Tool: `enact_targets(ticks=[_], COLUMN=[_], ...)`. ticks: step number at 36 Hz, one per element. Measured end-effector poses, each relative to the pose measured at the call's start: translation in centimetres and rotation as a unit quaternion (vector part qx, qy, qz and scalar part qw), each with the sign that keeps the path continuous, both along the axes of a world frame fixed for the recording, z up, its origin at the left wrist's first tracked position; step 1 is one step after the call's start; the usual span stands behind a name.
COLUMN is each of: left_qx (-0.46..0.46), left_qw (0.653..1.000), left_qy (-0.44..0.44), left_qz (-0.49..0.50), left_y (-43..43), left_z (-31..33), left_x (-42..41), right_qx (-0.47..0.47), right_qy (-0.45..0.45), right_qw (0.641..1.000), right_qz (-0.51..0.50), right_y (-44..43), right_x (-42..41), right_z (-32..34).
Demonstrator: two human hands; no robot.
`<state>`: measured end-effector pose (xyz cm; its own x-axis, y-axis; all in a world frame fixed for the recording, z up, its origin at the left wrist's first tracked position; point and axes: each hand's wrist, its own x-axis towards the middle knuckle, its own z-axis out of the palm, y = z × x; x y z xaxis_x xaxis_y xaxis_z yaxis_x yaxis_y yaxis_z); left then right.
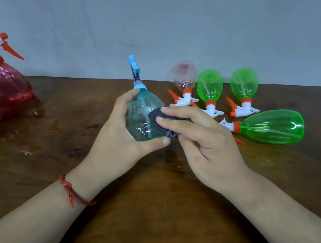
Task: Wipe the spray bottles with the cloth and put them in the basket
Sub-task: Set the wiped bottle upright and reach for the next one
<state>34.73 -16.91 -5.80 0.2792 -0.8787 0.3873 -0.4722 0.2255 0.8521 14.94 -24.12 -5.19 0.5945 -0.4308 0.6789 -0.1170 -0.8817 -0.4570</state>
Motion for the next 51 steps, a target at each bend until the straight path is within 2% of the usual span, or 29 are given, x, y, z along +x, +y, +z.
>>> enact_targets(ticks=[5, 13, 16, 19, 21, 27, 33, 43, 51], left_qx=[0.018, 0.023, 0.022, 0.032, 0.047, 0.069, 0.041, 0.028, 0.044], left_qw=[0.998, 0.999, 0.997, 0.992, 0.988, 0.982, 0.989, 0.999, 0.997], left_qy=[0.062, 0.027, 0.037, 0.043, 0.030, -0.013, -0.033, 0.018, 0.070], left_qz=[0.023, -0.014, -0.057, -0.115, -0.146, -0.175, -0.142, -0.033, 0.002], left_y=[-0.3, 0.5, 0.7, 1.0, 1.1, 0.6, 0.6, 0.0, -0.7], left_z=[0.0, -0.2, -0.3, -0.3, -0.4, -0.6, -0.8, -0.1, -0.3], left_x=[0.1, -1.3, -1.7, -1.4, -1.1, -0.5, -1.0, -0.1, 1.1], right_qx=[0.005, 0.061, 0.169, 0.318, 0.338, 0.310, 0.258, 0.063, 0.010], right_qy=[0.005, -0.016, -0.048, -0.106, -0.116, -0.106, -0.091, -0.009, 0.022], right_qw=[1.000, 0.998, 0.984, 0.942, 0.934, 0.945, 0.962, 0.998, 0.999], right_qz=[-0.004, -0.029, -0.021, 0.020, 0.023, -0.022, -0.021, 0.020, 0.039], right_y=[-0.1, -0.9, -1.5, -1.9, -1.8, -1.7, -1.6, -0.5, -0.4], right_x=[-0.2, -0.1, 0.0, 0.0, 0.1, 0.1, 0.2, -0.1, 0.0], right_z=[-0.1, -0.4, -0.2, 0.4, 0.4, -0.1, -0.5, -0.7, -0.9])
